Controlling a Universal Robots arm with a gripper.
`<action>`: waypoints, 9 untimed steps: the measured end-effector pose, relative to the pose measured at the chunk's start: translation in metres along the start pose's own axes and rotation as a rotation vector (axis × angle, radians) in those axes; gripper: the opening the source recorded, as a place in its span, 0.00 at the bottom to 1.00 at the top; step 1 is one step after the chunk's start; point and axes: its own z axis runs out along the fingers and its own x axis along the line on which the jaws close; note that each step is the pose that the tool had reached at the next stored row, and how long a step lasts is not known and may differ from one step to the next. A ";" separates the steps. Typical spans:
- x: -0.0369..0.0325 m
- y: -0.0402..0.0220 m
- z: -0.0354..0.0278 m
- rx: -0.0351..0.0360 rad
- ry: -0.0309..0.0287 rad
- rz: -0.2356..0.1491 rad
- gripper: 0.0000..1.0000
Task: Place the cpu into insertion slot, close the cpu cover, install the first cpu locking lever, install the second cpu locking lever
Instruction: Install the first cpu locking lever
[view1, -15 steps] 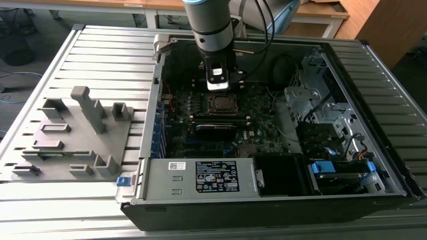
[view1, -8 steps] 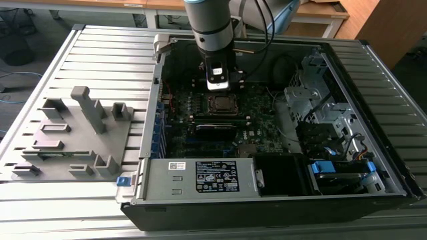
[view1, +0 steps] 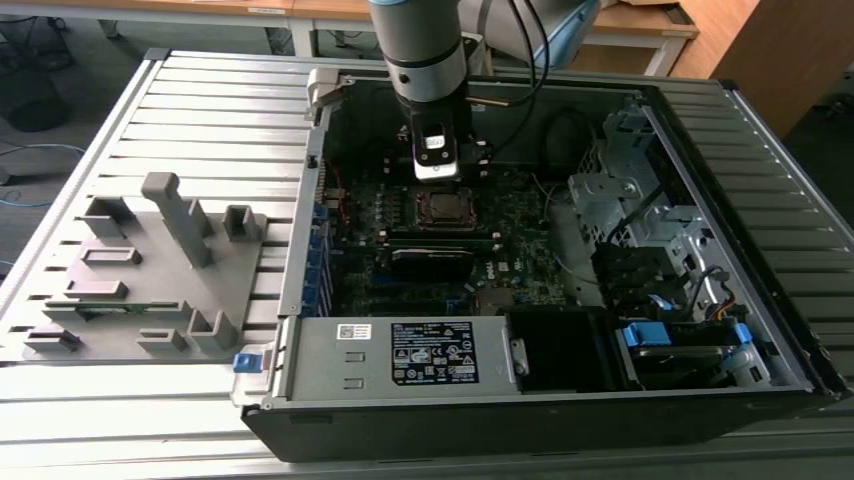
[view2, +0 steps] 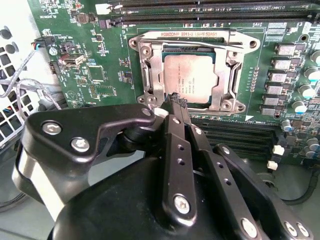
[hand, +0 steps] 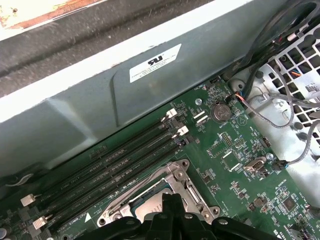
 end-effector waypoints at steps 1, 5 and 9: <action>0.0000 0.0000 0.0000 0.0001 0.0000 0.000 0.11; 0.0000 0.0000 0.0000 0.0001 0.0000 0.000 0.11; 0.0000 0.0000 0.0002 0.0019 0.0027 0.000 0.11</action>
